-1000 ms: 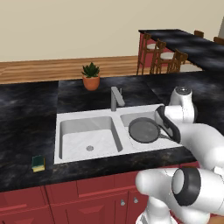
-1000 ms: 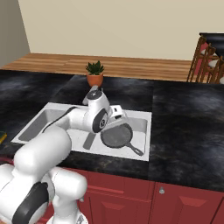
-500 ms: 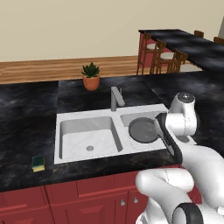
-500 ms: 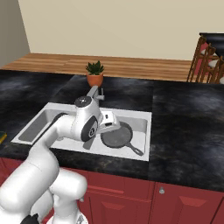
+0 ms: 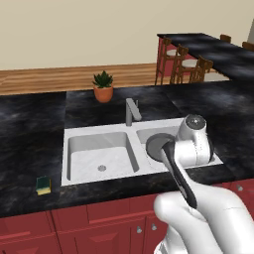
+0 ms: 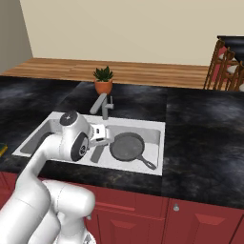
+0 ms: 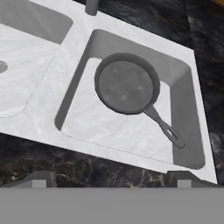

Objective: Pick the pan and sponge and place them into the sink. Then turn on the water.

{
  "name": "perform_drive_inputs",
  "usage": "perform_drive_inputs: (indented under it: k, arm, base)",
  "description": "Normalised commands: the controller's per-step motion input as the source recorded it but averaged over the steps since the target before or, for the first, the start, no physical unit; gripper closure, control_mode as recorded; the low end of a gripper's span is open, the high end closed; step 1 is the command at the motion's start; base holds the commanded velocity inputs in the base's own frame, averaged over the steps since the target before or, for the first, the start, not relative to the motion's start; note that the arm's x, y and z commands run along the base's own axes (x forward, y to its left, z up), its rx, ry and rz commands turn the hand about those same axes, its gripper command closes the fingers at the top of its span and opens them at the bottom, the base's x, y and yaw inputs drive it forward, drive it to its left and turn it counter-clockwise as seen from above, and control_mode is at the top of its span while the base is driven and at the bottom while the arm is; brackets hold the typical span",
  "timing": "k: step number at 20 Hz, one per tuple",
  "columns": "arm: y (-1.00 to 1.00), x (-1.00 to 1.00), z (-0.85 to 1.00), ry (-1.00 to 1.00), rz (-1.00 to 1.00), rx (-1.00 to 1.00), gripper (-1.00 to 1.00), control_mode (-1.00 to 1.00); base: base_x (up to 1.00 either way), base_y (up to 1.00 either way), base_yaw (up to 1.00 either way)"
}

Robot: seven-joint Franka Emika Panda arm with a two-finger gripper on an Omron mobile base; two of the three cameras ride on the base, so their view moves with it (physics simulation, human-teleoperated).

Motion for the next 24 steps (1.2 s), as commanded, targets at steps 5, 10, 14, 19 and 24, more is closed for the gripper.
perform_drive_inputs:
  k: [5,10,14,19,24]
  arm:
    - [0.51,-0.02,0.17,0.0,0.0,0.04,-1.0,-1.0]
    - [0.51,-0.06,0.12,0.02,-0.01,0.04,-1.0,-1.0]
    - [0.53,-0.06,0.09,0.02,-0.01,0.03,-1.0,-1.0]
    - [0.52,-0.05,0.07,0.03,-0.01,0.03,-1.0,-1.0]
    - [0.5,-0.05,0.09,0.02,-0.02,0.02,-1.0,-1.0]
  base:
    - [0.0,0.0,0.0]
    - [0.0,0.0,0.0]
    - [0.0,0.0,0.0]
    - [0.0,0.0,0.0]
    - [0.0,0.0,0.0]
